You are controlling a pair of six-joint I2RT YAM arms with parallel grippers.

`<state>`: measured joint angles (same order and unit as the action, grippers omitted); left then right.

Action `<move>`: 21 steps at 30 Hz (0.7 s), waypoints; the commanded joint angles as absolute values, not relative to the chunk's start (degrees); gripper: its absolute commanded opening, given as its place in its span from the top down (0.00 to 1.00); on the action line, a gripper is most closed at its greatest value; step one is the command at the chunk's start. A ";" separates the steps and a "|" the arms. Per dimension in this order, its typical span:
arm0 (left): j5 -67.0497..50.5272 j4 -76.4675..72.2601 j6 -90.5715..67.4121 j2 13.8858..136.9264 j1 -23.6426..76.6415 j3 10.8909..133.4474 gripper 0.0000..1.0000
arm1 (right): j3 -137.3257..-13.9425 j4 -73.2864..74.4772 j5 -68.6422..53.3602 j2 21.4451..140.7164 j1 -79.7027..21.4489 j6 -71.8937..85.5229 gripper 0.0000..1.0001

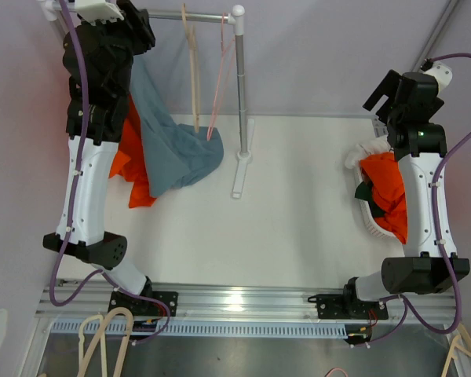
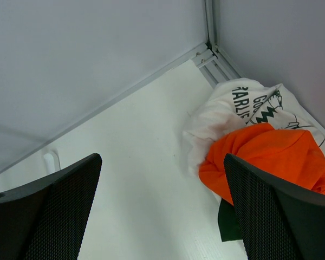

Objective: Remove the t-shirt from the hanger

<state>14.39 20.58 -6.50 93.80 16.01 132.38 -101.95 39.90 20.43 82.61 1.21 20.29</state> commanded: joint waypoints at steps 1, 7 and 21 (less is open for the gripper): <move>27.21 24.43 -5.63 96.41 15.03 132.45 0.46 | -103.71 40.96 19.77 81.83 0.70 19.34 0.00; 34.54 22.68 -3.69 100.27 15.03 132.97 0.50 | -101.95 40.34 19.25 80.77 0.62 19.51 0.00; 39.90 18.55 0.70 106.79 12.04 134.47 0.50 | -103.00 39.29 18.11 81.12 -1.67 18.90 0.01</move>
<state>38.00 21.80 -0.82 107.09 13.56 133.60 -101.06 40.38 18.98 81.91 -0.05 20.25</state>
